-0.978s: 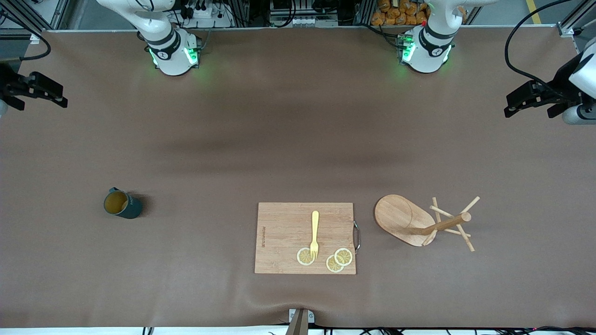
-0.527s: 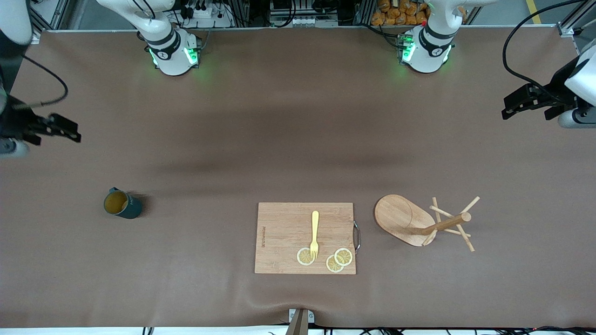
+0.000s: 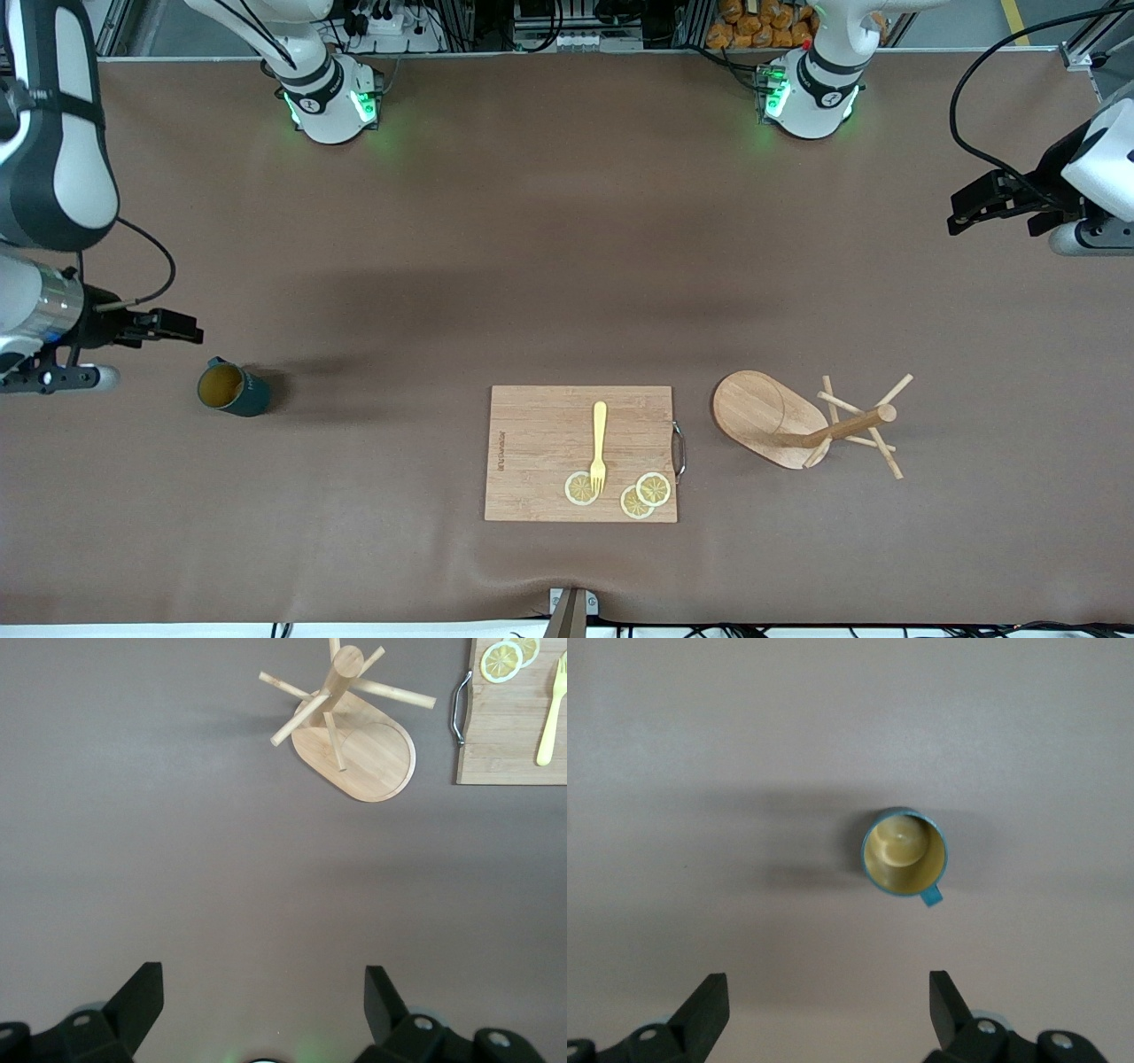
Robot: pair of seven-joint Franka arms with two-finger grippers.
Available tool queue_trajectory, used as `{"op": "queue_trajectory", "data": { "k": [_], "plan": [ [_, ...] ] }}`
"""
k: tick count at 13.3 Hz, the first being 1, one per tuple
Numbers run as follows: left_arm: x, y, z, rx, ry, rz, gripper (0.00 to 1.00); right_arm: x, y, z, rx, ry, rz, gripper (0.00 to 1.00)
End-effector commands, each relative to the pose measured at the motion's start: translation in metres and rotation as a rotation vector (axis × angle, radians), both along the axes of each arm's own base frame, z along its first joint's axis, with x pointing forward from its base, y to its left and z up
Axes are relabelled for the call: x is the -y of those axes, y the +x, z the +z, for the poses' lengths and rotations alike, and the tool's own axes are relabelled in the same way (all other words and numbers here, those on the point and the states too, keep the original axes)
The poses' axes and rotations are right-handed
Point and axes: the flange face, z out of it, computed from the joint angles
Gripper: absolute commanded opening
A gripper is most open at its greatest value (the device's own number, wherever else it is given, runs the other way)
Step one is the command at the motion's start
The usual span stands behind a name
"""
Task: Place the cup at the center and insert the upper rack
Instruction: 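Reach the right gripper to the teal mug and grasp its body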
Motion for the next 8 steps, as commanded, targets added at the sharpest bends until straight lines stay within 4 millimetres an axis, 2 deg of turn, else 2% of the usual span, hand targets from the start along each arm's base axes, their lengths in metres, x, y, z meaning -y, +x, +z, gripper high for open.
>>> {"op": "queue_trajectory", "data": {
  "k": [1,5,8],
  "plan": [
    [-0.001,0.001,0.004,0.014,-0.014,-0.002,1.0,0.016,0.013,-0.041,-0.018,0.031,-0.006,1.0],
    [-0.002,-0.001,0.01,0.025,-0.011,0.007,1.0,0.013,0.029,-0.103,-0.024,0.028,-0.006,1.0],
    [-0.005,-0.003,0.014,0.029,-0.009,0.01,1.0,0.003,0.036,-0.135,-0.015,0.024,0.013,1.0]
  ]
}}
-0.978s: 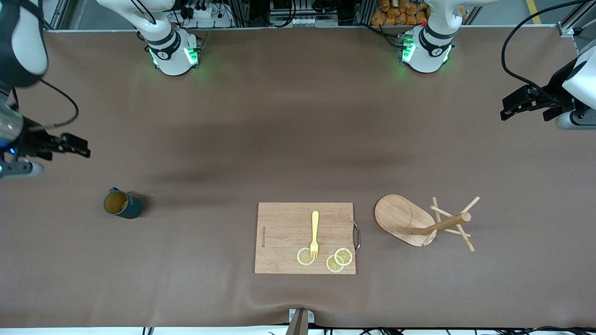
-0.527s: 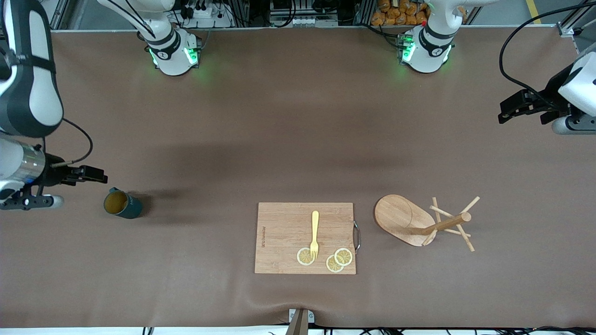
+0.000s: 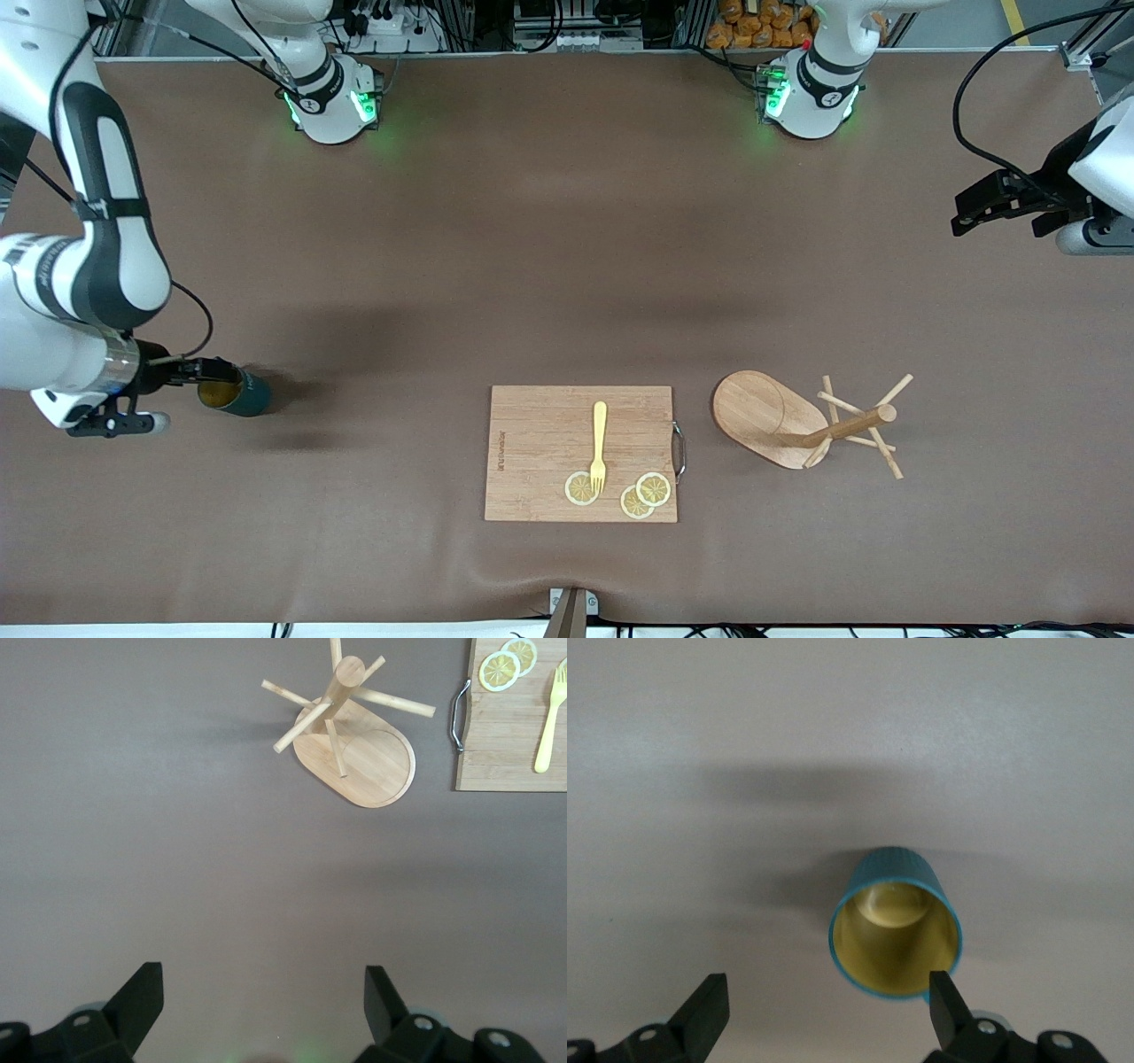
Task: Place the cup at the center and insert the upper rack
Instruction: 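Reach the right gripper to the teal mug and grasp its body, then lift the teal mug with the right gripper and carry it toward the table center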
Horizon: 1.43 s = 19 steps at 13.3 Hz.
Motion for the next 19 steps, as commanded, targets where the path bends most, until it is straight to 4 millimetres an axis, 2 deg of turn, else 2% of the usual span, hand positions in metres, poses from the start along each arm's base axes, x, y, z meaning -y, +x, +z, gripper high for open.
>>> {"op": "queue_trajectory", "data": {
  "k": [1,9,10,11,13,14,15,16,18,19],
  "plan": [
    [-0.004,-0.003,0.009,0.016,-0.009,0.003,1.0,-0.007,0.008,-0.02,0.007,0.016,0.013,1.0],
    [-0.005,-0.002,0.007,0.014,-0.002,0.002,1.0,-0.008,-0.002,-0.066,-0.068,0.023,0.013,1.0],
    [-0.005,-0.002,0.006,0.012,-0.002,0.002,1.0,-0.008,-0.002,-0.069,-0.069,0.023,0.013,0.98],
    [-0.005,-0.002,0.006,0.011,-0.002,0.002,1.0,-0.008,-0.003,-0.077,-0.081,0.024,0.013,0.92],
    [-0.005,-0.002,0.007,0.014,-0.002,0.002,1.0,-0.009,-0.005,-0.08,-0.089,0.025,0.013,0.71],
    [-0.005,-0.001,0.005,0.012,-0.002,0.002,1.0,-0.007,-0.005,-0.079,-0.091,0.021,0.015,0.56],
    [-0.004,0.0,0.003,0.008,-0.001,0.0,1.0,-0.008,-0.005,-0.078,-0.093,0.02,0.017,0.36],
    [-0.004,0.0,0.001,0.005,-0.001,-0.001,1.0,-0.009,-0.005,-0.078,-0.092,0.021,0.019,0.24],
    [-0.004,0.0,0.002,0.006,-0.001,0.0,1.0,-0.009,-0.004,-0.076,-0.091,0.018,0.017,0.05],
    [-0.005,-0.001,0.001,0.002,0.0,0.002,1.0,-0.009,-0.004,-0.074,-0.089,0.017,0.018,0.0]
  ]
}}
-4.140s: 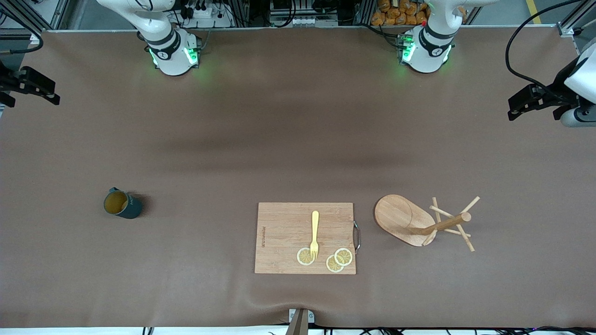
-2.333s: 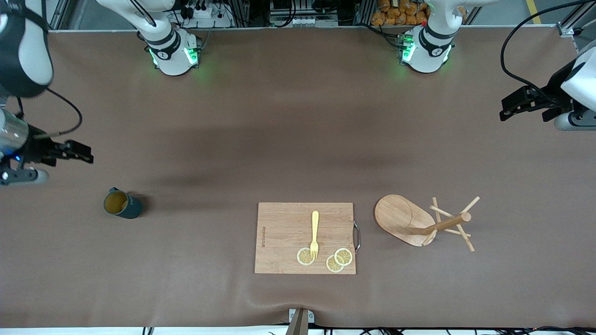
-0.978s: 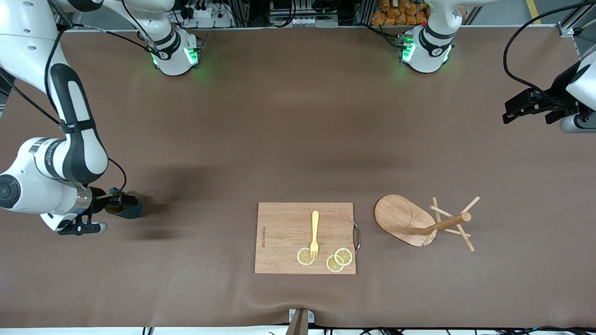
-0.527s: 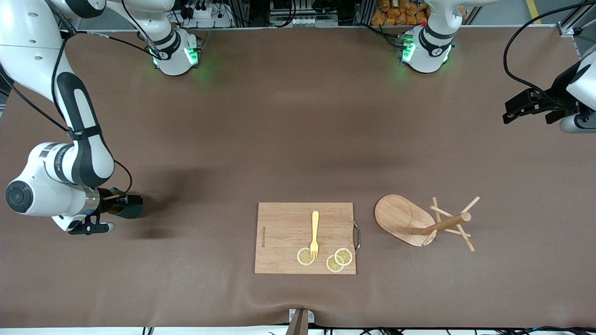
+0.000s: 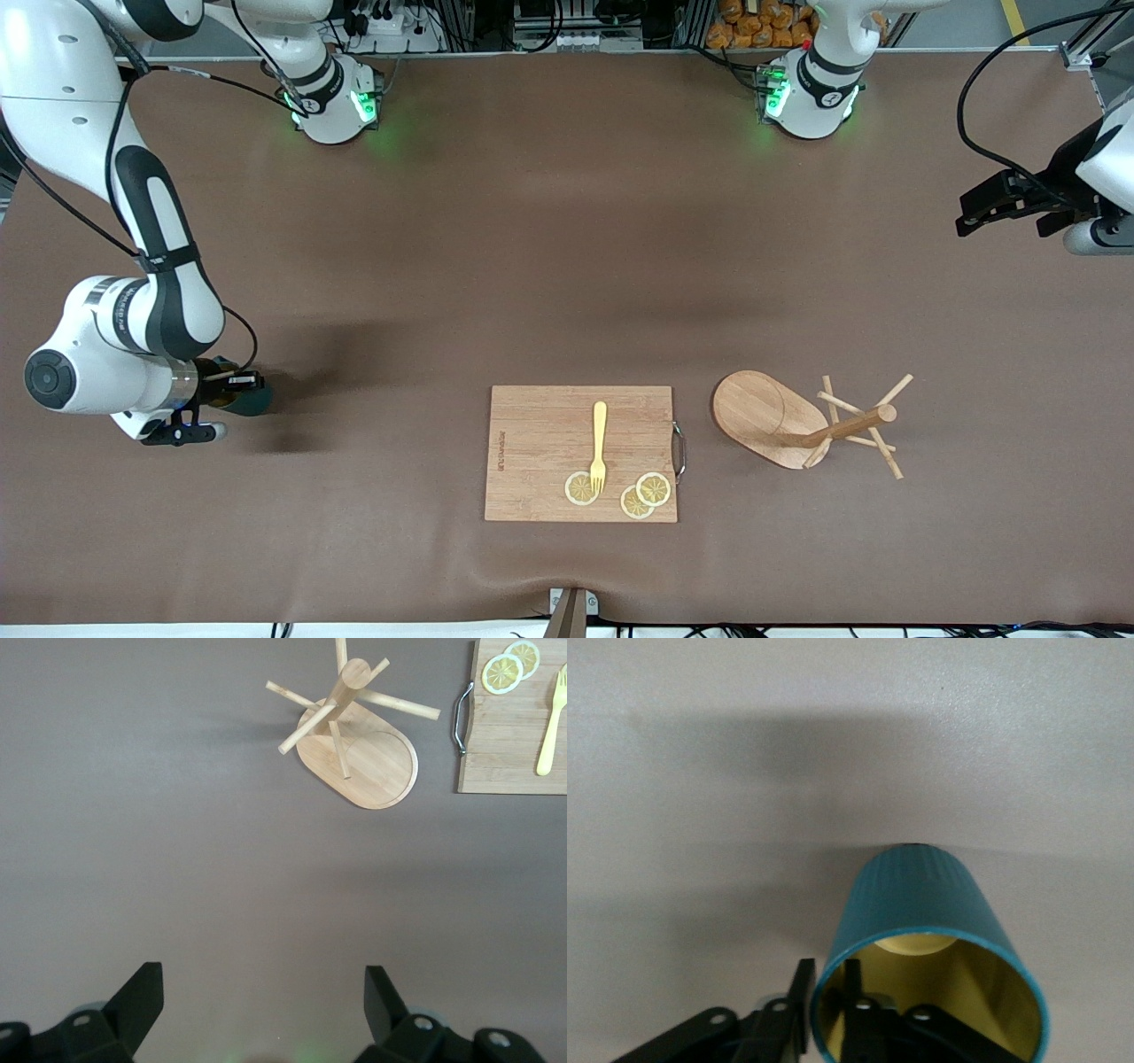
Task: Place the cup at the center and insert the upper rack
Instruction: 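Lift the teal mug with the right gripper and carry it toward the table center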
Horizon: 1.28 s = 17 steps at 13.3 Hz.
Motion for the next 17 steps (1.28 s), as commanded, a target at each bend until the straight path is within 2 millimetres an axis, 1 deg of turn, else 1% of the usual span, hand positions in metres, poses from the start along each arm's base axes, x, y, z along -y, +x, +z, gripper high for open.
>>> {"op": "queue_trajectory", "data": {
  "k": [1,3,5,8,10,13,14,15,17],
  "plan": [
    [-0.002,-0.002,0.001,0.0,0.0,-0.004,1.0,-0.001,0.0,0.007,0.003,0.005,0.008,0.0],
    [-0.003,-0.002,0.001,-0.002,0.0,-0.004,1.0,-0.003,0.001,0.008,0.006,0.004,0.012,0.0],
    [-0.003,-0.002,0.001,-0.003,0.0,-0.003,1.0,-0.012,0.002,0.016,0.007,0.004,0.025,0.0],
    [-0.002,-0.002,-0.001,-0.007,0.0,-0.004,1.0,-0.053,0.005,0.045,-0.002,0.008,0.081,0.0],
    [-0.002,-0.001,-0.003,-0.008,0.0,-0.004,1.0,-0.088,0.004,0.059,0.005,0.017,0.128,0.0],
    [-0.002,0.0,-0.006,-0.013,0.0,-0.004,1.0,-0.151,0.001,0.075,0.03,0.025,0.219,0.0],
    [-0.002,0.0,-0.007,-0.011,0.0,-0.004,1.0,-0.178,-0.003,0.077,0.03,0.033,0.258,0.0],
    [-0.003,0.0,-0.008,-0.014,0.0,-0.002,1.0,-0.201,-0.006,0.081,0.032,0.039,0.278,0.0],
    [-0.002,0.002,-0.01,-0.013,0.0,-0.004,1.0,-0.251,-0.02,0.084,0.004,0.022,0.241,0.0]
  ]
}}
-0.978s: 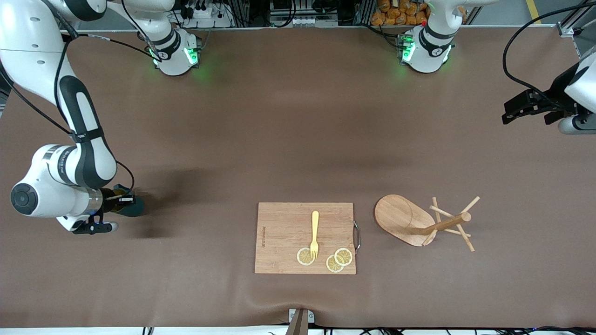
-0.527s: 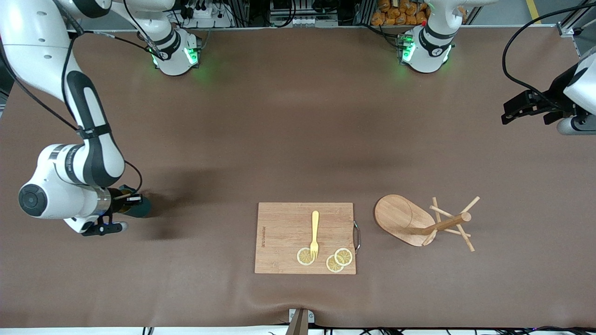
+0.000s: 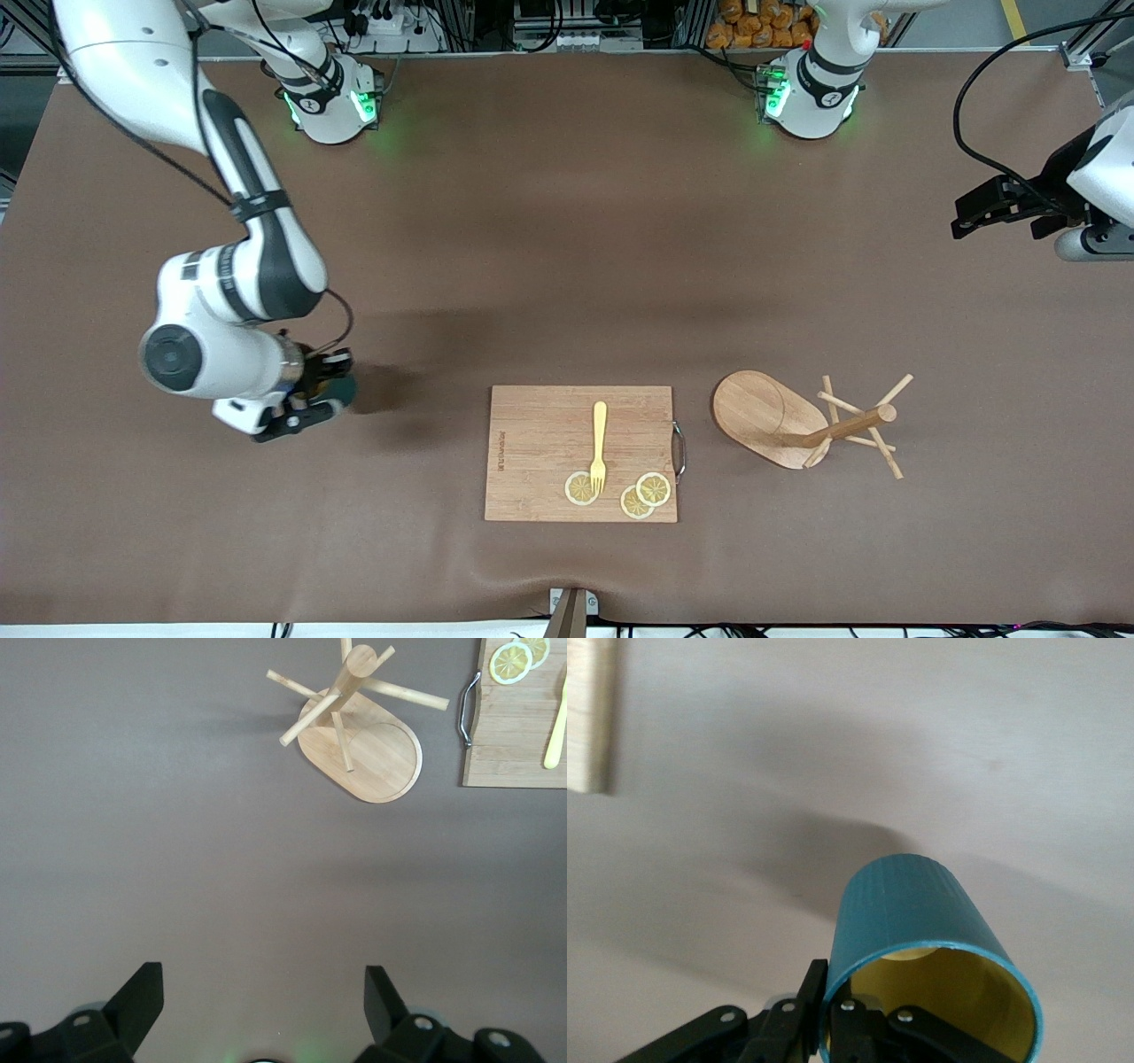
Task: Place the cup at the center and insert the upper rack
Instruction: 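Lift the teal mug with the right gripper and carry it toward the table center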
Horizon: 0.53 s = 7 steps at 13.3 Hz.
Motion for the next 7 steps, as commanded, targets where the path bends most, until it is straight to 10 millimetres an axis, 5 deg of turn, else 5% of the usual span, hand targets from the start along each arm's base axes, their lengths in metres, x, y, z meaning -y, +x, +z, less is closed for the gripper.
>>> {"op": "queue_trajectory", "data": {
  "k": [1,7],
  "plan": [
    [-0.001,0.001,-0.001,0.007,-0.001,-0.005,1.0,-0.064,-0.019,0.015,-0.015,-0.016,-0.027,0.0],
    [-0.001,0.002,-0.002,0.006,-0.001,-0.005,1.0,-0.205,-0.086,0.026,-0.041,-0.048,0.059,0.0]
  ]
}}
